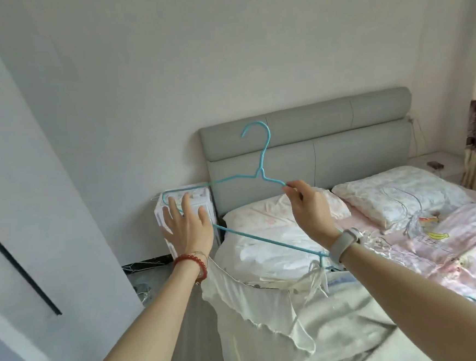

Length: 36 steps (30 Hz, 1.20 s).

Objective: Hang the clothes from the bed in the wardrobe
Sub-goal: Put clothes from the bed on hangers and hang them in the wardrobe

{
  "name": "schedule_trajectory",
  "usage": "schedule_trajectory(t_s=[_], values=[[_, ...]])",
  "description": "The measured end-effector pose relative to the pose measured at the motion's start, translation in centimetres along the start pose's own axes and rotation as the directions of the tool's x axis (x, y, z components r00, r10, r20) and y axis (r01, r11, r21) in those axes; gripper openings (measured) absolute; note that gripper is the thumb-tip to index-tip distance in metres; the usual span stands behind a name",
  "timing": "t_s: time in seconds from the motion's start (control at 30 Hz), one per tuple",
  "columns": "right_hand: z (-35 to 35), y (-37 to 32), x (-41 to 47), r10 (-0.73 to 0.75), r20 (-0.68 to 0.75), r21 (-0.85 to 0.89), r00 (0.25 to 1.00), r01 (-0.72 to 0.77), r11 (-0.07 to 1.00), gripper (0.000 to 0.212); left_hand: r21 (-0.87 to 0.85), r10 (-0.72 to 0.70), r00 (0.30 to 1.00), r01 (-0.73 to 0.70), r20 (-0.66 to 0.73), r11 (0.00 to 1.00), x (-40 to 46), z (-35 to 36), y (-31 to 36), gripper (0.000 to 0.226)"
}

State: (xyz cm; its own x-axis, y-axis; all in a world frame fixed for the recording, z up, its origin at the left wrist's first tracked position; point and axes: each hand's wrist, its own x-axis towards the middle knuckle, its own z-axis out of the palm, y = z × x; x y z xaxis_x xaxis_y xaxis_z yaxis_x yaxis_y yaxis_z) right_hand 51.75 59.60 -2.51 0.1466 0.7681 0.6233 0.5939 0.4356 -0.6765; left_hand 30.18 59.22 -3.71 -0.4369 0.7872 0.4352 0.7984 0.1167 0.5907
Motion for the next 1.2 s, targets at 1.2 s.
schedule_trajectory(t_s=[1.2], values=[[-6.9,54.1,10.7,0.656,-0.437,-0.177,0.615,-0.774,0.608,0.029,0.023,0.179,0.414,-0.439,0.892,0.898,-4.3,54.0,13.0,0.054]])
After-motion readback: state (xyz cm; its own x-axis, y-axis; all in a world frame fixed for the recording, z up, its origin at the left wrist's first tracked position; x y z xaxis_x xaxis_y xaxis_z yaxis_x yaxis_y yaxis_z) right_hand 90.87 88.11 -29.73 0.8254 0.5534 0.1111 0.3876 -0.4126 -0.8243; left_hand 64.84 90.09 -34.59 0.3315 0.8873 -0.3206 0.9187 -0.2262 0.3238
